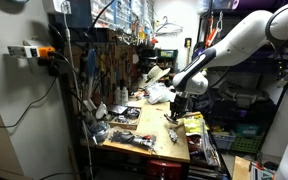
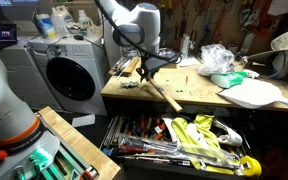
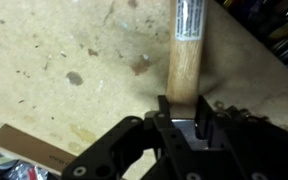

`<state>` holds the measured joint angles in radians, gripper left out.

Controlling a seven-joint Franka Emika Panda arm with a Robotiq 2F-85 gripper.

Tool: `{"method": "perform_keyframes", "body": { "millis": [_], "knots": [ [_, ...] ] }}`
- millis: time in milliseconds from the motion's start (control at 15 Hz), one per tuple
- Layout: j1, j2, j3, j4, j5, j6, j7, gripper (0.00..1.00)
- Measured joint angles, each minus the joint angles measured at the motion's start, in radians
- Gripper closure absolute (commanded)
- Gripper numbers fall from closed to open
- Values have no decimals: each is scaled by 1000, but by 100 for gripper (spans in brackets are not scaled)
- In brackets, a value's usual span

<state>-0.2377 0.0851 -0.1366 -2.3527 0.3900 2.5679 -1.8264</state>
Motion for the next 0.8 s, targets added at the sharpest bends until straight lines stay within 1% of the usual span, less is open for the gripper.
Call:
{"method": "perform_keyframes", "body": {
  "millis": [333, 667, 800],
  "knots": [
    [40, -26, 35, 65, -13, -7, -28, 92],
    [91, -23, 68, 77, -125, -6, -47, 92],
    [102, -15, 78, 74, -159, -6, -75, 92]
  ]
}}
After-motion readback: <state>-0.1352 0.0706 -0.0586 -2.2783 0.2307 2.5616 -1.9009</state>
